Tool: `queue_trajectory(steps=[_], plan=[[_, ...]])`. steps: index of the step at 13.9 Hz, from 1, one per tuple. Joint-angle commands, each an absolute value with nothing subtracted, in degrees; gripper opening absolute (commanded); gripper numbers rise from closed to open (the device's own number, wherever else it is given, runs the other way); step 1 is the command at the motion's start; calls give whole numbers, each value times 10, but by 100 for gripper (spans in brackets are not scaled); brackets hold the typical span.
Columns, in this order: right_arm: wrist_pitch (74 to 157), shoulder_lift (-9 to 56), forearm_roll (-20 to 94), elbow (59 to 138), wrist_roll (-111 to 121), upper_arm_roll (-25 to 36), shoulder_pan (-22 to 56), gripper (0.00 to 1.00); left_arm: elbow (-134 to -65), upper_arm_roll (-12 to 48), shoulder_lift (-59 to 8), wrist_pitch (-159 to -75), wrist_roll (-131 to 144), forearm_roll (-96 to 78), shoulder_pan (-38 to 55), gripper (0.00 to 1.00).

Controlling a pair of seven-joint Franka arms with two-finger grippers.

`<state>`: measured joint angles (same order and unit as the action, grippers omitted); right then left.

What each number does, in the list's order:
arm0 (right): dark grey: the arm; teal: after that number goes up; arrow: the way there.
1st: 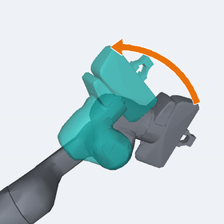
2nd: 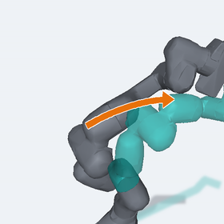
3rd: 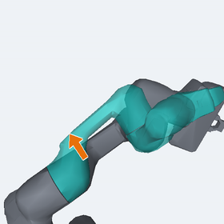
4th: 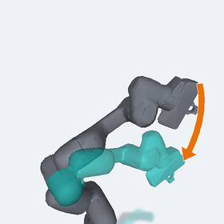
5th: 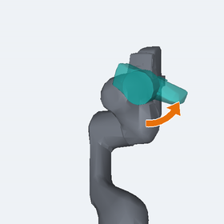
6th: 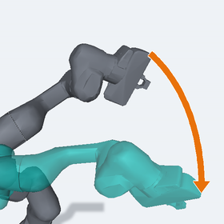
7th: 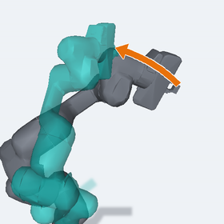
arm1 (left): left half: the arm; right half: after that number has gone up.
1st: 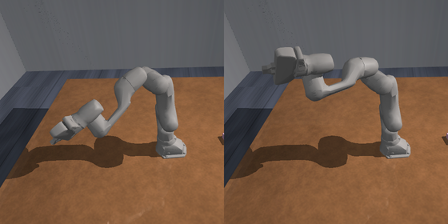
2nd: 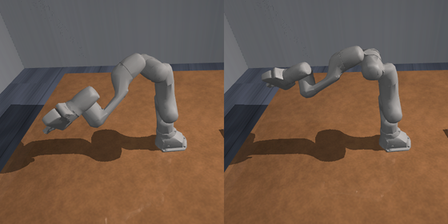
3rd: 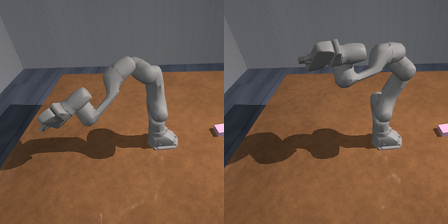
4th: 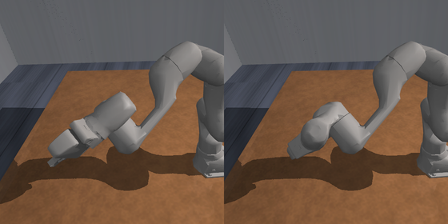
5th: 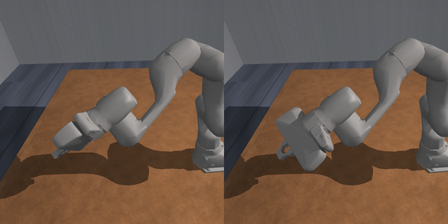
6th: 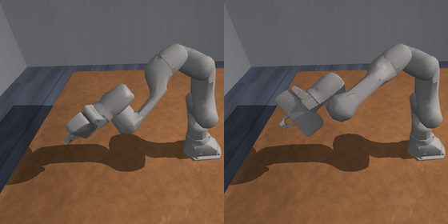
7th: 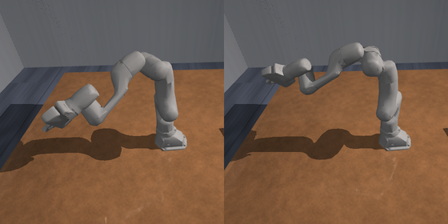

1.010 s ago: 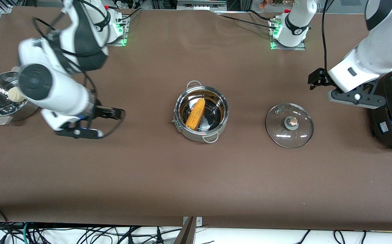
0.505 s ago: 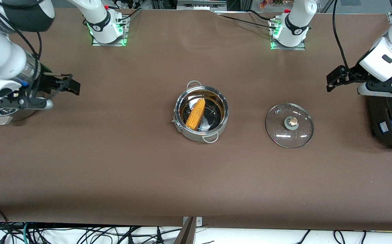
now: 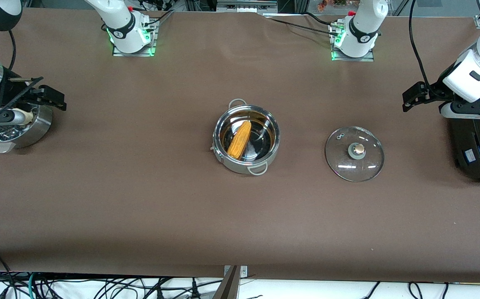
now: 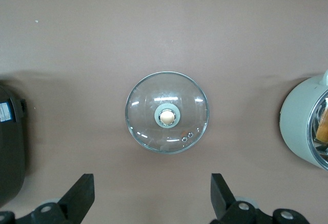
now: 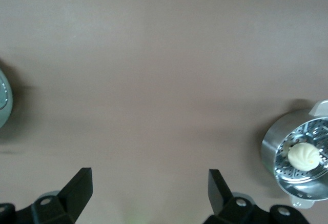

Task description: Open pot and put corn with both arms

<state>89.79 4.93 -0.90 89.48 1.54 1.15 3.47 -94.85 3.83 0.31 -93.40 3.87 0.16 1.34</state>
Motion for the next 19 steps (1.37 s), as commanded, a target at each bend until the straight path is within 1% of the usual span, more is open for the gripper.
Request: queue_trajectory(steps=[1, 3, 19], plan=[[906, 41, -39, 897, 25, -4, 27, 100, -945, 41, 7, -915, 54, 8, 12, 100], [905, 46, -52, 890, 19, -4, 38, 100, -944, 40, 8, -914, 54, 9, 12, 100], [908, 66, -51, 873, 18, -1, 35, 100, -943, 44, 8, -912, 54, 9, 17, 100]])
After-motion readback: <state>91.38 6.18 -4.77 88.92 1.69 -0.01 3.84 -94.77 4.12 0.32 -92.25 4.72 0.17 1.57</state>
